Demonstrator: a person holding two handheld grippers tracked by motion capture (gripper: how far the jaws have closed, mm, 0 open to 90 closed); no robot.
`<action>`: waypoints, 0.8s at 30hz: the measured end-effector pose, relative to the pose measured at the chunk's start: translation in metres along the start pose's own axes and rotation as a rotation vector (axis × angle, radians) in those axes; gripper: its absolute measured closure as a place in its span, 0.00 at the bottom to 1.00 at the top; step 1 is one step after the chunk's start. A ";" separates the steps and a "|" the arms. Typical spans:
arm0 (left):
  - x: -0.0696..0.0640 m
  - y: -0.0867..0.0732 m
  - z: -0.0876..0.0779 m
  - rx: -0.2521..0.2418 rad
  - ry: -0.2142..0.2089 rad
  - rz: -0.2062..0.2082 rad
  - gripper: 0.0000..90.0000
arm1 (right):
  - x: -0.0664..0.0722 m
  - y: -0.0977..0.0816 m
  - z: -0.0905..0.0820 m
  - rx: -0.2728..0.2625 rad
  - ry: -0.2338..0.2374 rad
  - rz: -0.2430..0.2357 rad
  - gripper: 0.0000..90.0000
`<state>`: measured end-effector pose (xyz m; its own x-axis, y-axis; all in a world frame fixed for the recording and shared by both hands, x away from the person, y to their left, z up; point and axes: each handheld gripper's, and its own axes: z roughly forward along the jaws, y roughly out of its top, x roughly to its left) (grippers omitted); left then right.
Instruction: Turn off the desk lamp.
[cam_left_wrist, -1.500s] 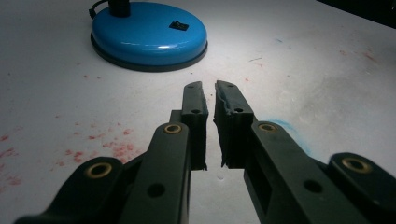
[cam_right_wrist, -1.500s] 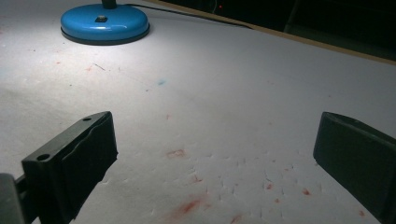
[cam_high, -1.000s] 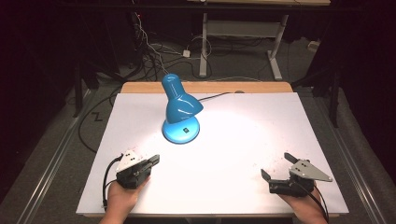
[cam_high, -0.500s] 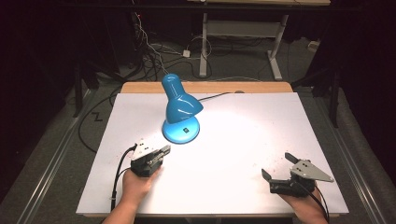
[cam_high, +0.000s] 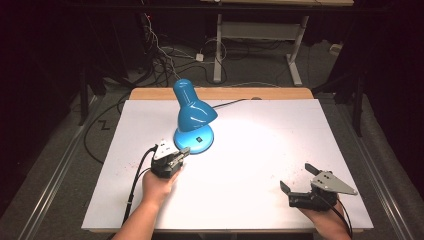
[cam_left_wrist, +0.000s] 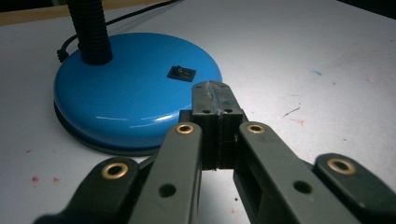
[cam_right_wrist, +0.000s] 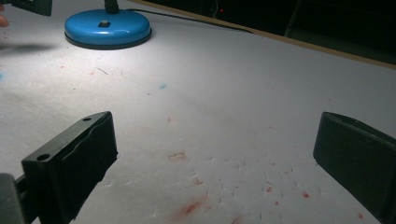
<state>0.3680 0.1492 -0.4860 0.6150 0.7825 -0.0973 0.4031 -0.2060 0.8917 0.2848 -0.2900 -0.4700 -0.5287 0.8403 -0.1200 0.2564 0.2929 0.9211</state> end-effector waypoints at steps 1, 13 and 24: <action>-0.001 0.001 0.002 -0.004 0.003 0.005 0.98 | 0.000 0.000 0.000 -0.002 0.000 0.000 0.00; -0.012 0.012 0.035 0.029 0.047 0.028 0.98 | -0.001 0.001 -0.001 -0.007 -0.001 0.005 0.00; -0.016 0.020 0.050 0.067 0.147 0.057 0.98 | -0.001 0.001 -0.001 -0.009 0.007 0.008 0.00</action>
<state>0.4003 0.1030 -0.4886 0.5345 0.8449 0.0224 0.4175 -0.2870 0.8621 0.2842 -0.2911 -0.4689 -0.5325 0.8393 -0.1100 0.2535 0.2821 0.9253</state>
